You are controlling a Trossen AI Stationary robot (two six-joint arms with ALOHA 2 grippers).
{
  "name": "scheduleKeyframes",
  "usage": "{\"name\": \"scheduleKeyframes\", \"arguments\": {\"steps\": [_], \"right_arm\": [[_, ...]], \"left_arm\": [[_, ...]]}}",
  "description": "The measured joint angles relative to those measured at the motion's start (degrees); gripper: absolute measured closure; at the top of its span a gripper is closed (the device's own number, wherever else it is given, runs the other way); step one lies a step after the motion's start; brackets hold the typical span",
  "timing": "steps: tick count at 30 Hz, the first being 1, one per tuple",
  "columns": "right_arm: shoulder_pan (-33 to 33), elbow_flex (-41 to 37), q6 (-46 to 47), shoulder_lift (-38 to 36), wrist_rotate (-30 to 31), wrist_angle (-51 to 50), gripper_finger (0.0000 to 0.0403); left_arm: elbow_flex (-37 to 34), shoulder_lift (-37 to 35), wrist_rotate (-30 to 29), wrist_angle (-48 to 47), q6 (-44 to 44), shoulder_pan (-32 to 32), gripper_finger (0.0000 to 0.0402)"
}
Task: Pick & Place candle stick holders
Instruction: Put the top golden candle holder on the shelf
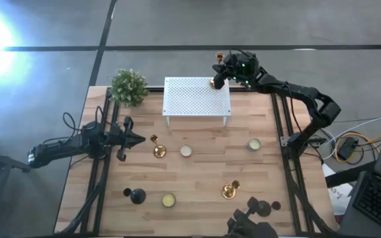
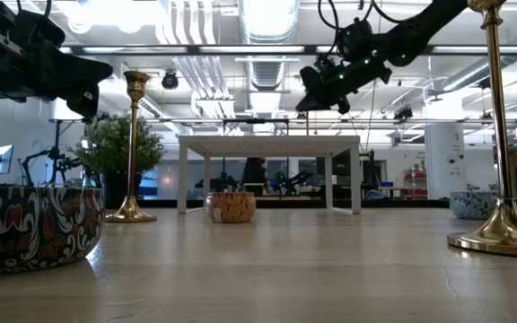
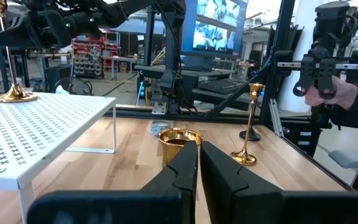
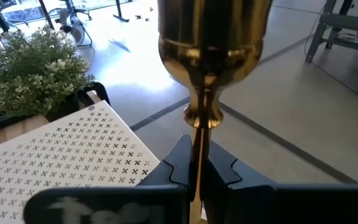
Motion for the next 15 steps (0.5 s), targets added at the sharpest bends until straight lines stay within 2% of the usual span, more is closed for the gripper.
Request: {"name": "scheduleKeyframes", "arguments": {"steps": [9, 15], "right_arm": [[-0.07, -0.31, 0.38, -3.64, 0.45, -6.37, 0.0394], [-0.07, -0.51, 0.09, -3.76, 0.46, -6.56, 0.0394]], "left_arm": [[0.00, 0.01, 0.01, 0.02, 0.00, 0.01, 0.0378], [0.00, 0.00, 0.00, 0.00, 0.01, 0.01, 0.0378]]}}
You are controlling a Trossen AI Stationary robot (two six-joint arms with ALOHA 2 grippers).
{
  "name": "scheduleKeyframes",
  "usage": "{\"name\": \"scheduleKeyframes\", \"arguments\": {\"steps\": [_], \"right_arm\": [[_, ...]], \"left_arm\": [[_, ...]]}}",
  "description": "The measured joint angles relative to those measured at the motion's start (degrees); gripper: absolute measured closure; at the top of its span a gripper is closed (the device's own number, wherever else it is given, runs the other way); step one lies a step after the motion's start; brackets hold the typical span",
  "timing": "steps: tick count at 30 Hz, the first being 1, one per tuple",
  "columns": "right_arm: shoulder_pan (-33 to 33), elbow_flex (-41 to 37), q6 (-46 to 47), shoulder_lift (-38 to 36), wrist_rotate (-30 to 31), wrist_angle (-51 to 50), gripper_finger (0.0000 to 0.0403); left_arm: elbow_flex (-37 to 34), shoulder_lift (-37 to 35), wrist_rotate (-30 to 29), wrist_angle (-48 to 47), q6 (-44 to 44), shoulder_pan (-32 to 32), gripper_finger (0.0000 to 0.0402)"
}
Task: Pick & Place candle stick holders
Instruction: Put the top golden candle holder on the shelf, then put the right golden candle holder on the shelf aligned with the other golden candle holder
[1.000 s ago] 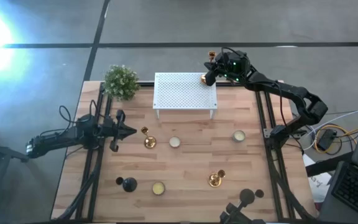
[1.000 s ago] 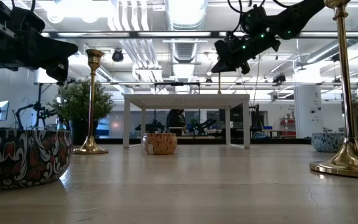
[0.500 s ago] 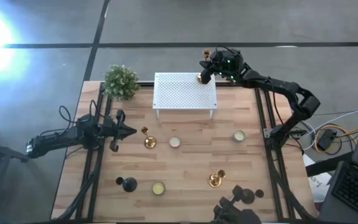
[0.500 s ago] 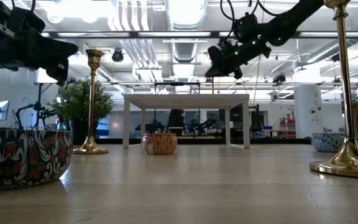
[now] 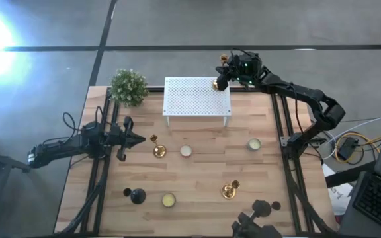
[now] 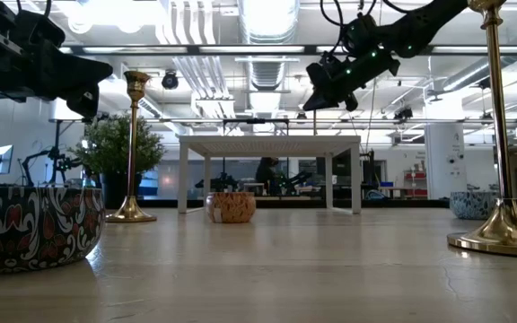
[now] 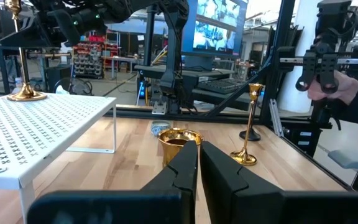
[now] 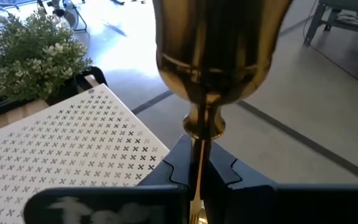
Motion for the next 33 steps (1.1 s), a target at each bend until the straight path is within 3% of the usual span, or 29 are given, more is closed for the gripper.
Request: {"name": "scheduleKeyframes", "arguments": {"steps": [17, 22, 33], "right_arm": [[-0.20, -0.40, 0.21, 0.63, -0.02, 1.65, 0.0385], [-0.26, -0.59, -0.13, 0.97, 0.21, 0.75, 0.0335], [-0.37, -0.46, -1.01, 0.86, 0.14, -0.06, 0.0180]], "left_arm": [[0.00, -0.01, -0.01, 0.00, 0.01, 0.00, 0.0378], [0.00, 0.01, 0.01, 0.02, -0.01, 0.00, 0.0378], [0.00, 0.01, 0.01, 0.02, 0.01, -0.02, 0.0378]]}}
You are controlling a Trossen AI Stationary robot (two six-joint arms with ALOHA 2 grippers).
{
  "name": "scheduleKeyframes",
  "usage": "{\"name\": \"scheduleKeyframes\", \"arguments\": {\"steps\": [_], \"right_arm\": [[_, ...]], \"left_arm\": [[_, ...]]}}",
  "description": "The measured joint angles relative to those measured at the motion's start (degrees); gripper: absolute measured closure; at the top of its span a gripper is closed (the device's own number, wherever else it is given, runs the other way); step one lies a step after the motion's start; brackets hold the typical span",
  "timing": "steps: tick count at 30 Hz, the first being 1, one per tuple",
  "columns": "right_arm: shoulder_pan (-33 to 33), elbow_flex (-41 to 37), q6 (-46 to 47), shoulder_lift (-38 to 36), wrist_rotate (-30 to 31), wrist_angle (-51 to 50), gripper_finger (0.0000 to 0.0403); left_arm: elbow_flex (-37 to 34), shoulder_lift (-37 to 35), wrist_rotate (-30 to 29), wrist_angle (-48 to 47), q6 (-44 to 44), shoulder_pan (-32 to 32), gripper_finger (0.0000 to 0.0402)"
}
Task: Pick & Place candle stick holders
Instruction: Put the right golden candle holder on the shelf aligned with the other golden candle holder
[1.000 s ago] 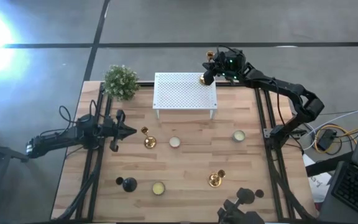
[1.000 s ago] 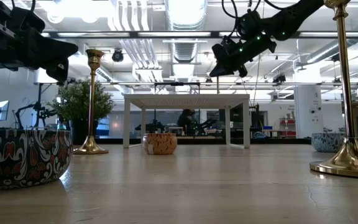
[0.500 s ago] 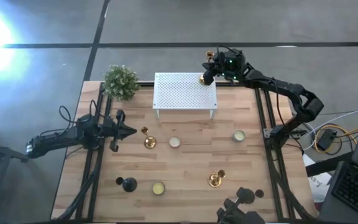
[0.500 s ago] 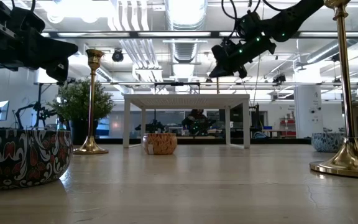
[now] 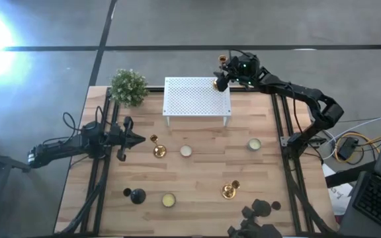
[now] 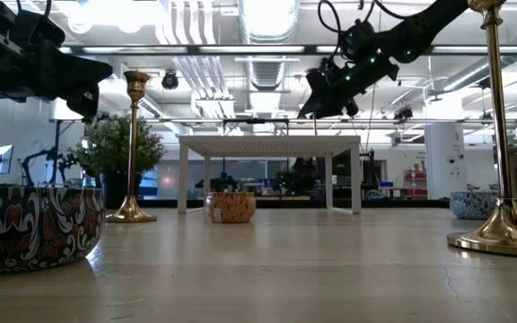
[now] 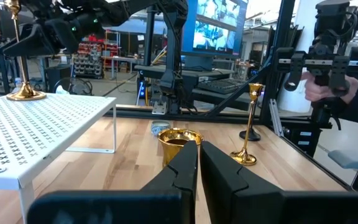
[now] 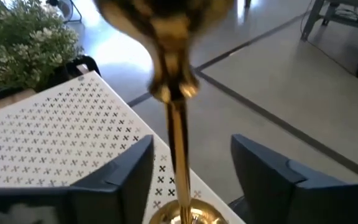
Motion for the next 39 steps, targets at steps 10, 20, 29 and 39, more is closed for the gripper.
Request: {"name": "scheduleKeyframes", "arguments": {"steps": [10, 20, 29, 39], "right_arm": [[0.02, 1.31, -1.88, -5.38, 0.00, -9.93, 0.0112], [0.19, 1.05, -3.63, -20.12, 3.04, -29.11, 0.0122], [6.20, -1.73, -3.37, -33.90, 0.34, -47.28, 0.0149], [25.17, -12.62, 5.58, -43.86, -6.86, -51.32, 0.0183]], "left_arm": [[0.00, -0.01, -0.02, -0.01, -0.02, 0.02, 0.0378], [0.00, -0.01, -0.01, -0.01, -0.01, 0.01, 0.0378], [0.00, -0.02, -0.02, 0.00, 0.00, 0.02, 0.0378], [0.00, -0.01, -0.02, -0.01, -0.02, 0.01, 0.0378]]}}
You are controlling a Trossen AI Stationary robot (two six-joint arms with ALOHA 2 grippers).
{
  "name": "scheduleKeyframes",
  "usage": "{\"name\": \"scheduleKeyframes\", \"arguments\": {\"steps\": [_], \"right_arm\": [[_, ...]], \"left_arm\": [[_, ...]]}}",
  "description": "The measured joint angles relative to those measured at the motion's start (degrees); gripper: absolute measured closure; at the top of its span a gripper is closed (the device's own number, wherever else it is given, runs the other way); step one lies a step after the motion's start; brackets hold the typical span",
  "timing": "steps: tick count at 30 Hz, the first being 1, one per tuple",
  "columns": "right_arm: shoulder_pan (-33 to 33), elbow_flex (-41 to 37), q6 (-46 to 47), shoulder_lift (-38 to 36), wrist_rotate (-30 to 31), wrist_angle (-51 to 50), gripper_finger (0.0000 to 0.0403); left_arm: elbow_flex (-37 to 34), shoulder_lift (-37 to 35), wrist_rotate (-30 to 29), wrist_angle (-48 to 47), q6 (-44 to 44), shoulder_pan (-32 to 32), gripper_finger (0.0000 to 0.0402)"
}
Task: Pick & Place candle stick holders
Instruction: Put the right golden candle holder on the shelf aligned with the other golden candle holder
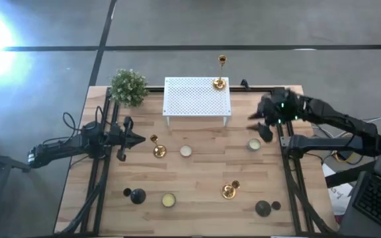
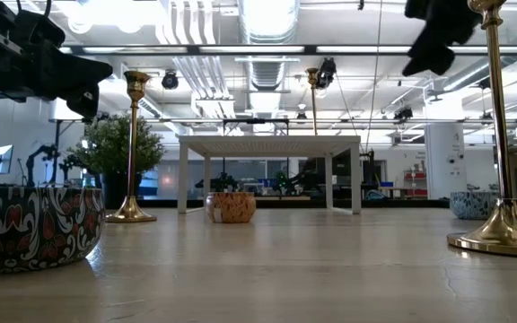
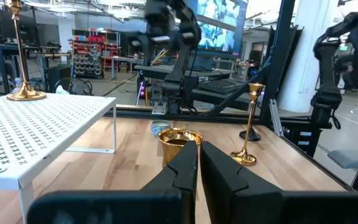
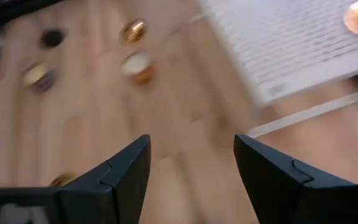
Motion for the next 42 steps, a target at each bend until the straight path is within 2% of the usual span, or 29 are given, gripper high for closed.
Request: {"name": "scheduleKeyframes", "arguments": {"steps": [7, 15, 18, 23, 30, 42], "right_arm": [[17.83, -11.03, 13.03, -4.22, 0.03, 4.55, 0.0199], [36.75, -24.95, 26.49, -4.30, 1.25, 29.95, 0.0215], [41.05, -29.00, 29.44, -2.61, 5.60, 38.60, 0.0219], [44.41, -34.01, 32.38, 1.71, 11.54, 50.24, 0.0219], [44.80, -36.48, 34.54, 10.59, 11.40, 65.01, 0.0220], [48.85, -26.77, 32.90, 24.62, 9.54, 65.74, 0.0223]], "left_arm": [[0.00, 0.00, 0.01, 0.01, 0.00, 0.00, 0.0378], [0.00, -0.01, 0.02, 0.00, 0.00, 0.00, 0.0378], [0.00, -0.01, 0.02, -0.01, 0.02, -0.01, 0.0378], [0.00, -0.01, 0.00, 0.01, 0.00, 0.00, 0.0378], [0.00, -0.01, 0.00, 0.01, 0.01, 0.00, 0.0378], [0.00, 0.01, 0.01, 0.00, 0.00, -0.01, 0.0378]]}}
